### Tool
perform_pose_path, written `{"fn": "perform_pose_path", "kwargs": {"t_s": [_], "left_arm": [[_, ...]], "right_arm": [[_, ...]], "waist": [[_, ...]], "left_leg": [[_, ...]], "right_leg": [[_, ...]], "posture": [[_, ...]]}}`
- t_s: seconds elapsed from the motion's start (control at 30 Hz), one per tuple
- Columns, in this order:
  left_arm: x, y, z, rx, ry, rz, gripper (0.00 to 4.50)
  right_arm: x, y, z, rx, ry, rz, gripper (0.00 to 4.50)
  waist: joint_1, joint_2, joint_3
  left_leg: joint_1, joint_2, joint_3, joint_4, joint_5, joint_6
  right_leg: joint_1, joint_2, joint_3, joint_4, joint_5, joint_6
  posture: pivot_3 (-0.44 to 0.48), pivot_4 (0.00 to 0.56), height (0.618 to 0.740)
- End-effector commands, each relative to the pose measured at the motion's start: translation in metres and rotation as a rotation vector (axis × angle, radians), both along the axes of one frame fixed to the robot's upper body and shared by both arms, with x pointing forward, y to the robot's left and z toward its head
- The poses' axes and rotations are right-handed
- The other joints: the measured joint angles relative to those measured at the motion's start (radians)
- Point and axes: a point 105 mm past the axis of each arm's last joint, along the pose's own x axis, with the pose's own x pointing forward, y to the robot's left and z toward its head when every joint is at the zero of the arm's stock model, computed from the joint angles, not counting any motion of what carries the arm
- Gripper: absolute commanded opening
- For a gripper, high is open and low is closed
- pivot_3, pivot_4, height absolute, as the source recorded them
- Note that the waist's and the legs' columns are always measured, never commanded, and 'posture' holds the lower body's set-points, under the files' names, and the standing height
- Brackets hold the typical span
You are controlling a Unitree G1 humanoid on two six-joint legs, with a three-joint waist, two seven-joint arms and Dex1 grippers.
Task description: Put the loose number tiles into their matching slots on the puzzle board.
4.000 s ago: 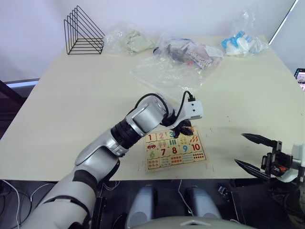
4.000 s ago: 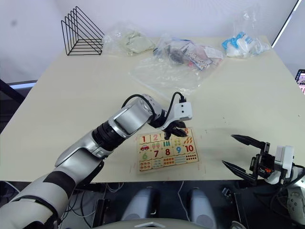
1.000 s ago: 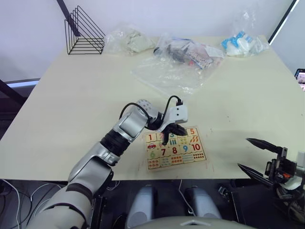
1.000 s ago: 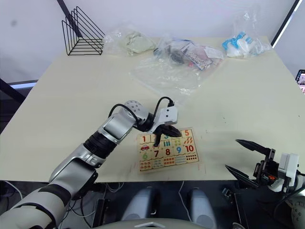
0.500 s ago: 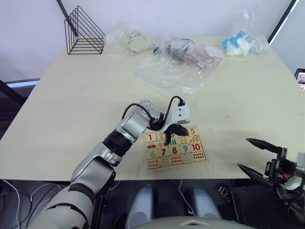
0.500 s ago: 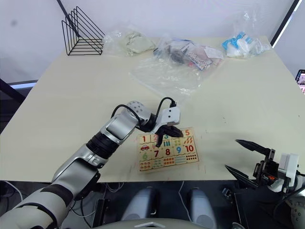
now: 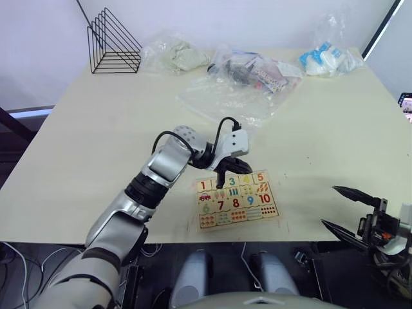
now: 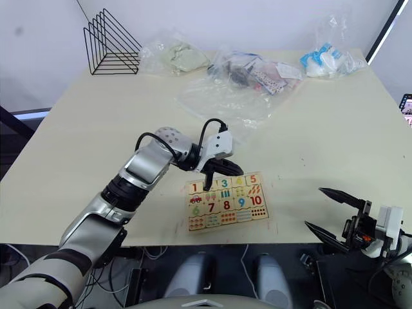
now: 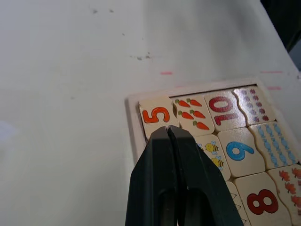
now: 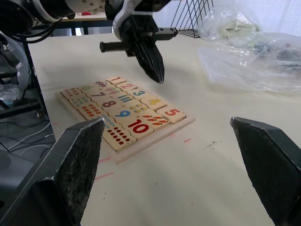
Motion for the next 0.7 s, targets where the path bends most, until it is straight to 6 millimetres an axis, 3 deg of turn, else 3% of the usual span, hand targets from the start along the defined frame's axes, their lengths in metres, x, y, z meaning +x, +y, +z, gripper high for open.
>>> {"fn": "perform_pose_path", "kwargs": {"t_s": [0.03,0.17,0.33,0.5,0.7], "left_arm": [[0.002,0.009,0.021,-0.112,-0.024,0.053,0.03],[0.006,0.023,0.026,-0.179,-0.023,0.124,0.03],[0.01,0.054,0.028,-0.272,-0.032,0.263,0.03],[0.007,0.079,0.024,-0.337,-0.048,0.359,0.03],[0.005,0.125,0.011,-0.412,-0.076,0.541,0.03]], "right_arm": [[0.002,-0.003,0.007,0.005,-0.018,-0.006,4.5],[0.006,-0.007,0.009,0.013,-0.014,-0.031,4.5],[0.015,-0.013,0.014,0.009,-0.02,-0.063,4.5],[0.021,-0.02,0.008,-0.01,0.019,-0.098,4.5],[0.039,-0.027,0.002,-0.006,0.082,-0.18,4.5]], "waist": [[0.0,0.0,0.0],[-0.003,0.0,0.0],[-0.002,0.0,0.0],[0.0,0.0,0.0],[0.0,0.0,0.0]], "left_leg": [[0.0,0.0,0.0,0.0,0.0,0.0],[0.001,0.0,-0.001,0.0,0.0,0.0],[0.001,0.0,-0.002,0.0,0.0,0.0],[0.001,0.001,-0.003,0.0,0.0,0.0],[0.001,0.001,-0.003,0.0,0.0,0.0]], "right_leg": [[0.0,0.0,0.0,0.0,0.0,0.0],[0.0,0.0,0.0,0.0,0.0,0.0],[0.0,0.0,0.0,0.0,0.0,0.0],[0.0,0.0,0.0,0.0,0.0,0.0],[0.0,-0.001,0.001,0.0,0.0,0.0]], "posture": [[0.0,0.15,0.74],[0.0,0.15,0.74],[0.0,0.15,0.74],[0.0,0.15,0.74],[0.0,0.15,0.74]]}}
